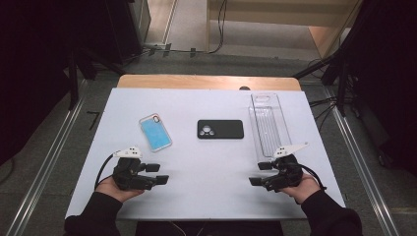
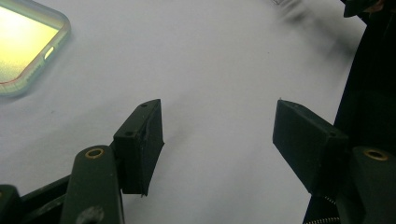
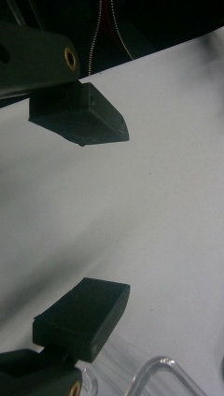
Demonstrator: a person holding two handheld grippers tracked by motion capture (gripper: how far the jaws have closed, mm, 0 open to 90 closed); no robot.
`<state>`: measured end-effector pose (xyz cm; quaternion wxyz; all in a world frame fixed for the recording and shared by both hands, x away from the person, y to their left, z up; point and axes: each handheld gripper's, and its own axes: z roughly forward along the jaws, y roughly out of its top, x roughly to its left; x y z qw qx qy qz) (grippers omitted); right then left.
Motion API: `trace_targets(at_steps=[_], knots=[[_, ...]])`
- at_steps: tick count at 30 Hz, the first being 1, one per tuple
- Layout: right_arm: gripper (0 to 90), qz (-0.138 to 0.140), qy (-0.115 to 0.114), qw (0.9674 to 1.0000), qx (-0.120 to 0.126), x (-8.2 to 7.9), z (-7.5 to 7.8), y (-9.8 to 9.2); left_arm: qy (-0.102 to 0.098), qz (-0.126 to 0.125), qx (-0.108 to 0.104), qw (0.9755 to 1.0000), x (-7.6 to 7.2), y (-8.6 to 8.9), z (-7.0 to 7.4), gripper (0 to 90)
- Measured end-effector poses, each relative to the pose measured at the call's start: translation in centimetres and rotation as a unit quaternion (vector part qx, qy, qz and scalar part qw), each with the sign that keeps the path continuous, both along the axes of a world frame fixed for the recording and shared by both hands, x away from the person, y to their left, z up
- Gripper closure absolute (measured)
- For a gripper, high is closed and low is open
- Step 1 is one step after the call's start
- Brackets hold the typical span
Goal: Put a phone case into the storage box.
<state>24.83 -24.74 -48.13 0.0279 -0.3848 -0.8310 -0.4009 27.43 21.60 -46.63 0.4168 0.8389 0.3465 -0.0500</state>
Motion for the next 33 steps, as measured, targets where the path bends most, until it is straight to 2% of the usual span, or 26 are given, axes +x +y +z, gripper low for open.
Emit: trace_targets(at_steps=[20,26,33], knots=[[20.4,-0.023,0.000,0.9997,-0.008,0.01,-0.02,-0.43,-0.004,-0.010,0.007,0.9999,-0.05,-0.20,0.08,33.6],[20.3,-0.026,-0.001,0.9996,-0.014,0.02,-0.11,-0.48,0.001,-0.007,0.002,1.0000,0.02,-0.22,0.05,33.6],[20.3,-0.022,-0.002,0.9997,-0.009,-0.05,-0.02,-0.49,0.006,-0.003,0.000,1.0000,0.12,-0.26,0.06,33.6]])
